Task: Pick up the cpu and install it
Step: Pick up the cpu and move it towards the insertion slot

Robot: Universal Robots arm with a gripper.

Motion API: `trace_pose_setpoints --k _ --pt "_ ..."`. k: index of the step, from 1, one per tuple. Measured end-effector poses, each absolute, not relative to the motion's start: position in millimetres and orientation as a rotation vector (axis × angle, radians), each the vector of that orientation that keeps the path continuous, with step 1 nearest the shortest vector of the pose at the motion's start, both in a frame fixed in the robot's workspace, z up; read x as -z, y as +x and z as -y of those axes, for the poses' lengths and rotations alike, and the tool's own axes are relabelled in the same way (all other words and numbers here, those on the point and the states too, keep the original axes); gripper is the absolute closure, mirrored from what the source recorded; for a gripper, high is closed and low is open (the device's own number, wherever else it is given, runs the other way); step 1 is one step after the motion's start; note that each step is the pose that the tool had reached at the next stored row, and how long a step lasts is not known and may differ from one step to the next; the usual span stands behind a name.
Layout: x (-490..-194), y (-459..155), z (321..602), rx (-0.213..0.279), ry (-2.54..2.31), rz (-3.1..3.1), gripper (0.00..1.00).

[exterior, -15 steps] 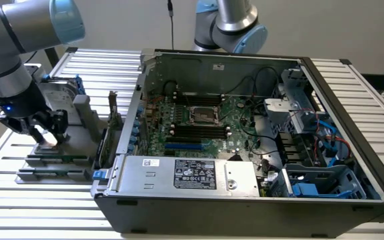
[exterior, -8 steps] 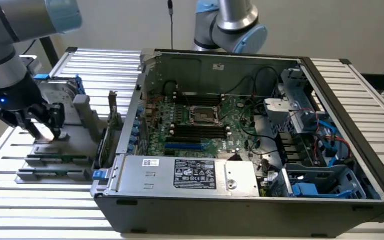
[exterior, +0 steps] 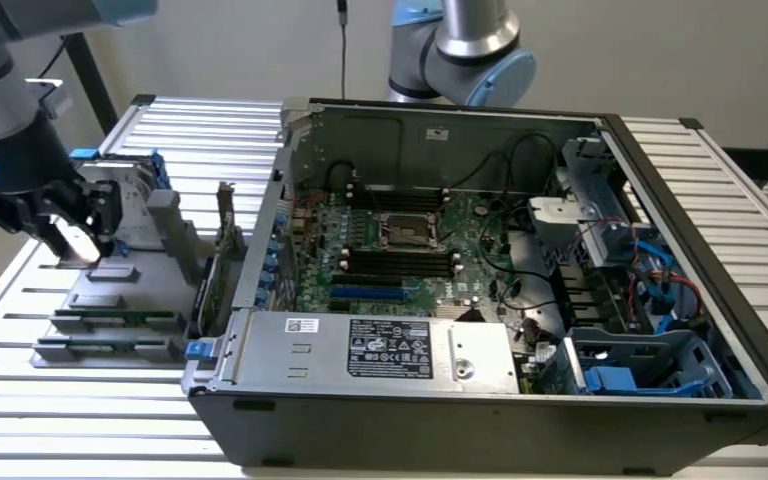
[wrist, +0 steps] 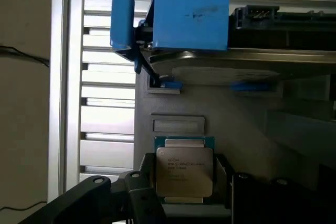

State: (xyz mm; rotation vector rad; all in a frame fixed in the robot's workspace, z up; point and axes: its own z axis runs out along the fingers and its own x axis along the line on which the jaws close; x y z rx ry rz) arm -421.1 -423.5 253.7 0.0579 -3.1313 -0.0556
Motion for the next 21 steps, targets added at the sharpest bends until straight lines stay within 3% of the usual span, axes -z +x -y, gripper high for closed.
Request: trace_pose_setpoints --k 21 --pt "-349 -387 424 0.065 0.088 3.126 0.45"
